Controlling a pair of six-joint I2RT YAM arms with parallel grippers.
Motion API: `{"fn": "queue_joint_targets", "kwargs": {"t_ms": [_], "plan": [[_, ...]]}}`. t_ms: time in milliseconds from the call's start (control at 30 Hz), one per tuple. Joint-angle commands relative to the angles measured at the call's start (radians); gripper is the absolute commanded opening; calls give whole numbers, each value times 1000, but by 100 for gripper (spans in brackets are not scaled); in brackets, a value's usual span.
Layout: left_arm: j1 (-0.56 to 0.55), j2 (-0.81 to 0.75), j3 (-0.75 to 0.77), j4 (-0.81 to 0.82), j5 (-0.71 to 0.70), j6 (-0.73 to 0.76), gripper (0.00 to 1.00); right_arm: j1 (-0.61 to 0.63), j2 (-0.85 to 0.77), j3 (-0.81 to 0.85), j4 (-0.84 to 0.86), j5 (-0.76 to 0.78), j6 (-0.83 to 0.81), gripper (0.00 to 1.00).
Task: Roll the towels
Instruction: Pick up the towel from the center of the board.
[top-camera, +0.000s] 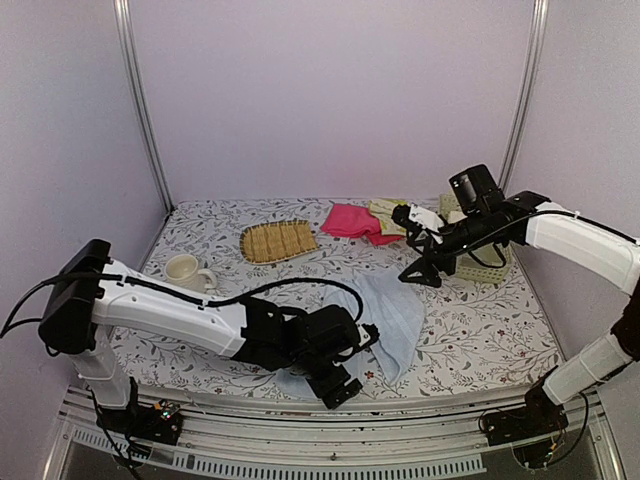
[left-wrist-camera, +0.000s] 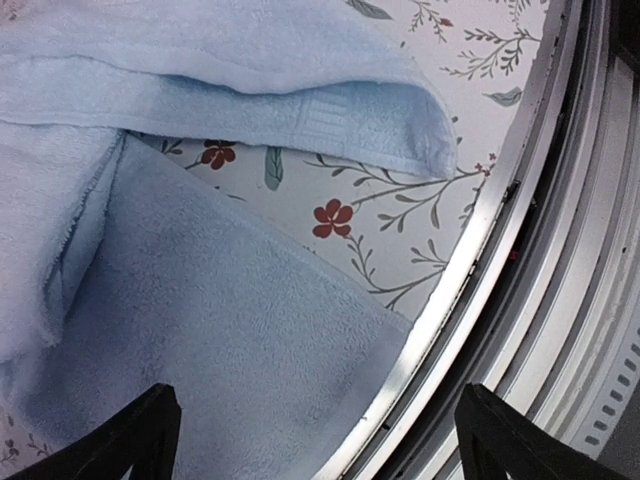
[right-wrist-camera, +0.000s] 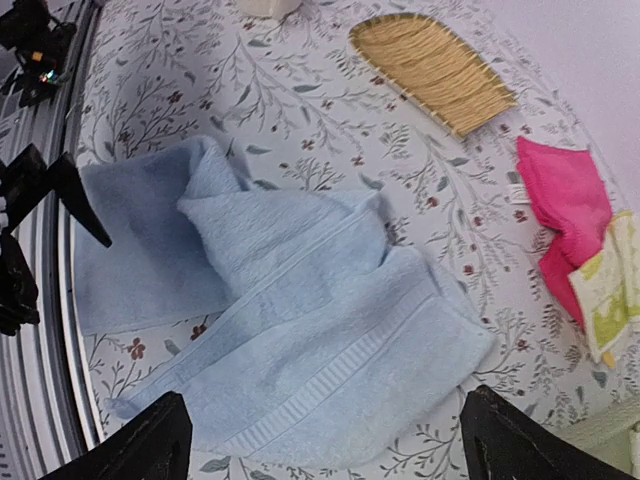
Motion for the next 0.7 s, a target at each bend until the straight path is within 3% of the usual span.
{"fn": "queue_joint_targets", "kwargs": {"t_ms": [0,167,233,333,400,500,600,667], "plan": [[-8,-38,41,-6,-82,-17,98,-2,-128,27,163,236,118,99],[-19,-140,68,64,-190,74,98,-17,-159,77,192,293,146,99],[-14,-178,42,118,-322,53,98,-17,-139,82,141,224,136,99],[56,-150,15,117,-361,-90,98,-17,-101,84,55,91,121,98],[91,-78,61,85,-227,-56,98,-17,-103,34,40,17,83,91],[81,25,148,15,-43,54,76,-18,-133,-73,101,20,54,83],[53,64,168,14,27,53,71,-18,-167,-174,183,58,32,79],[47,81,167,14,101,55,60,-19,-186,-239,247,59,32,79]]}}
